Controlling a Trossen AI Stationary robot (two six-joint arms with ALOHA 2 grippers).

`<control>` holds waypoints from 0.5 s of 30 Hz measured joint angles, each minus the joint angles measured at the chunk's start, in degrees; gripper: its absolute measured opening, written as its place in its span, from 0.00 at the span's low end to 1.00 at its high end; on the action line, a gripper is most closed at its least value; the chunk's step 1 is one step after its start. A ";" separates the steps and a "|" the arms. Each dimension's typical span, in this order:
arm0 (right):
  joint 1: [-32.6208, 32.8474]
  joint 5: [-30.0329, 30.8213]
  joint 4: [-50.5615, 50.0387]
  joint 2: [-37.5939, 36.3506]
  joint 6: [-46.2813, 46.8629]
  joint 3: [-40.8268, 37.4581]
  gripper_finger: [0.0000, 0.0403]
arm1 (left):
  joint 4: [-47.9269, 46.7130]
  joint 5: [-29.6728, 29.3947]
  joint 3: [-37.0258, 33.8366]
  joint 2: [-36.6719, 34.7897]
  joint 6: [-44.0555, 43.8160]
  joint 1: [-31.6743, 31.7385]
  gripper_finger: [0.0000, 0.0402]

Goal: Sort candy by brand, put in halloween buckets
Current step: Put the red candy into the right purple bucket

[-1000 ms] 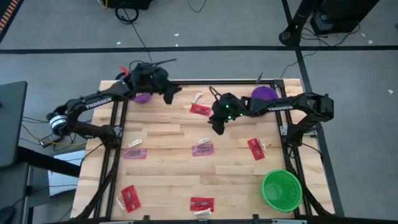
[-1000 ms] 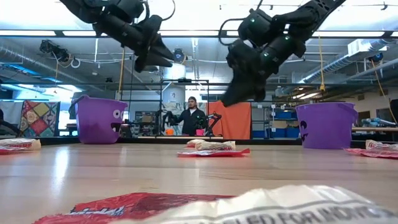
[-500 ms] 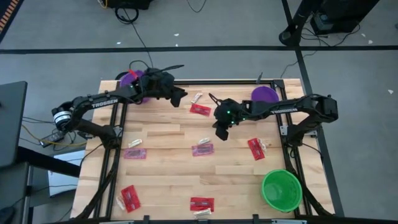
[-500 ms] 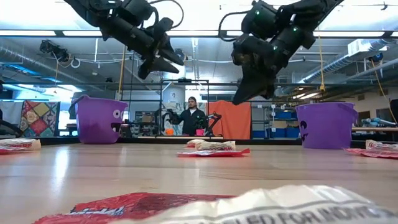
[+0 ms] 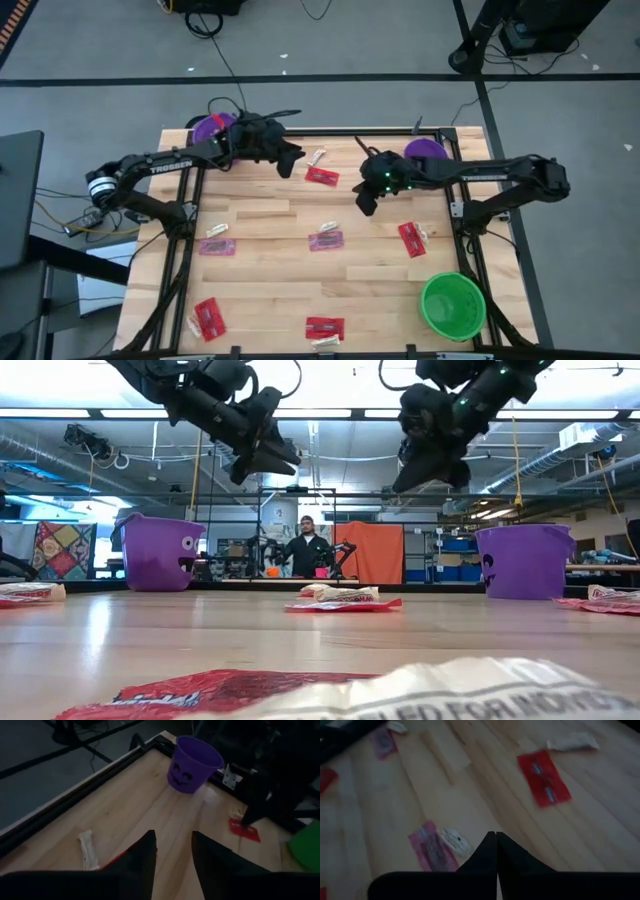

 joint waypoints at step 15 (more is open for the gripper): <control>13.86 12.86 -10.52 -0.58 17.73 0.00 0.01 | 9.12 7.26 0.00 10.59 -2.08 -0.84 0.13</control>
